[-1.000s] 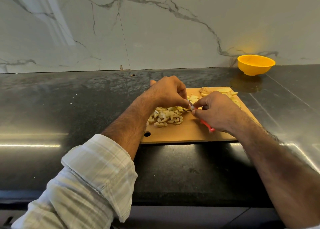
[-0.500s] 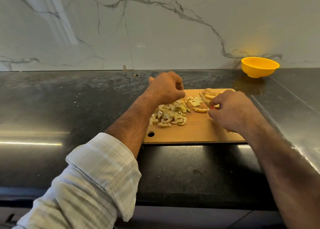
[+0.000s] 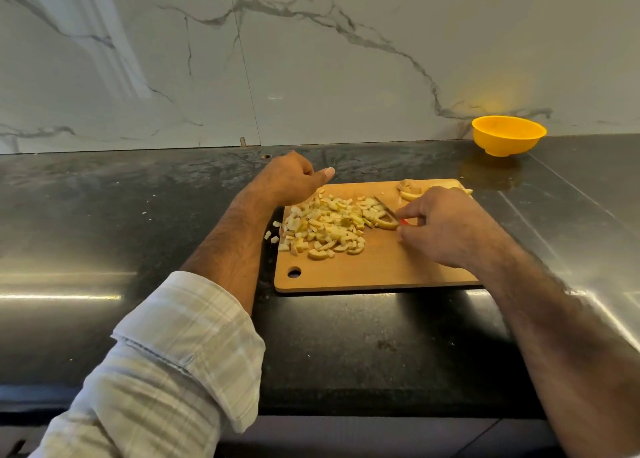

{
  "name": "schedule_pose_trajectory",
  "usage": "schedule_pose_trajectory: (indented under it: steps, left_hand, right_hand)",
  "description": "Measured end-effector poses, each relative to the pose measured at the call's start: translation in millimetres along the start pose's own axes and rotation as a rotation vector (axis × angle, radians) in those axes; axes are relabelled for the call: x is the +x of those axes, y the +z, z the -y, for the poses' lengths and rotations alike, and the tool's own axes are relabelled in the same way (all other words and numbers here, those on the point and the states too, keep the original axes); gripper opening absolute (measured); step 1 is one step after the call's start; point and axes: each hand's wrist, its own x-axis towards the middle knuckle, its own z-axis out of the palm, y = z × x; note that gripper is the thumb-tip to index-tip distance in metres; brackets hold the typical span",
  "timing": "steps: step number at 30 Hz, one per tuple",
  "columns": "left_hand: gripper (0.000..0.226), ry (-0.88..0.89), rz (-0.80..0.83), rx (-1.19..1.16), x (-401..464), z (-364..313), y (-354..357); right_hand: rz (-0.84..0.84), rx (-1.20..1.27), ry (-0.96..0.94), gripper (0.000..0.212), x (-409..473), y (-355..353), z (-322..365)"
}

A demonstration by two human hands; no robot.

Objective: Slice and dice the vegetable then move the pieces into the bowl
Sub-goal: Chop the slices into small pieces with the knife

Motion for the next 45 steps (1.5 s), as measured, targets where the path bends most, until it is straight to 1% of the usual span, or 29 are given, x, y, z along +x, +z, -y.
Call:
schedule_pose_trajectory:
  steps: [3,5,8,10,14,16,18,20,22,23,25,28,31,35,39,42,45]
  left_hand:
    - [0.057,0.009,0.012,-0.002,-1.7,-2.5,1.4]
    - [0.06,0.014,0.013,-0.034,-2.7,-4.3,1.7]
    - [0.059,0.063,0.035,-0.067,-5.4,-10.7,3.3]
    - [0.055,0.088,0.053,-0.066,-6.3,-14.3,4.6]
    - [0.05,0.098,0.062,-0.022,-4.6,-15.3,9.0]
    - [0.039,0.167,0.076,-0.027,-5.4,-17.8,9.4]
    - [0.026,0.283,0.146,-0.116,-11.2,-25.3,5.2]
    - [0.023,0.379,0.292,-0.152,-19.4,-37.0,0.6]
    - [0.026,0.418,0.397,-0.088,-25.1,-47.8,2.5]
    - [0.026,0.421,0.414,-0.037,-26.7,-51.9,4.9]
    - [0.02,0.42,0.416,0.039,-27.1,-56.6,11.0]
    - [0.013,0.434,0.393,0.052,-27.4,-61.2,14.5]
    - [0.008,0.424,0.345,-0.044,-26.5,-60.1,11.2]
    - [0.008,0.414,0.304,-0.114,-21.9,-53.2,8.6]
    - [0.009,0.444,0.198,-0.169,-16.3,-40.8,1.6]
    - [0.006,0.429,0.125,-0.242,-13.3,-31.8,-2.4]
    - [0.01,0.411,0.111,-0.259,-12.8,-30.1,-1.9]
  right_hand:
    - [-0.058,0.034,-0.047,0.032,-2.5,-6.1,1.4]
    - [-0.09,0.005,-0.016,0.03,-2.7,-11.4,-0.8]
    - [-0.017,-0.108,0.042,0.034,-2.6,-13.5,-2.0]
    - [0.036,-0.152,0.018,0.037,-3.5,-11.2,0.0]
    - [0.092,-0.111,-0.087,0.034,-6.9,-2.1,5.2]
    - [0.067,-0.085,-0.093,0.032,-5.9,-1.7,4.9]
    - [0.028,-0.072,-0.035,0.032,-3.3,-6.3,3.8]
    - [0.004,-0.068,0.014,0.036,-0.3,-9.2,1.2]
    - [-0.003,-0.053,0.032,0.038,0.5,-9.4,1.2]
    - [-0.002,-0.048,0.033,0.038,0.3,-8.8,2.1]
    - [-0.005,-0.045,0.03,0.037,-0.2,-7.5,2.9]
    - [-0.034,-0.038,0.033,0.037,0.5,-7.7,2.3]
    - [-0.045,-0.047,0.023,0.036,1.9,-5.9,1.5]
    - [-0.022,-0.046,0.029,0.036,3.7,-3.0,3.3]
    - [-0.038,-0.06,0.027,0.036,4.1,-0.4,3.1]
    - [-0.055,-0.074,-0.012,0.035,1.7,3.1,3.6]
    - [-0.011,-0.086,-0.095,0.034,-1.1,5.6,7.0]
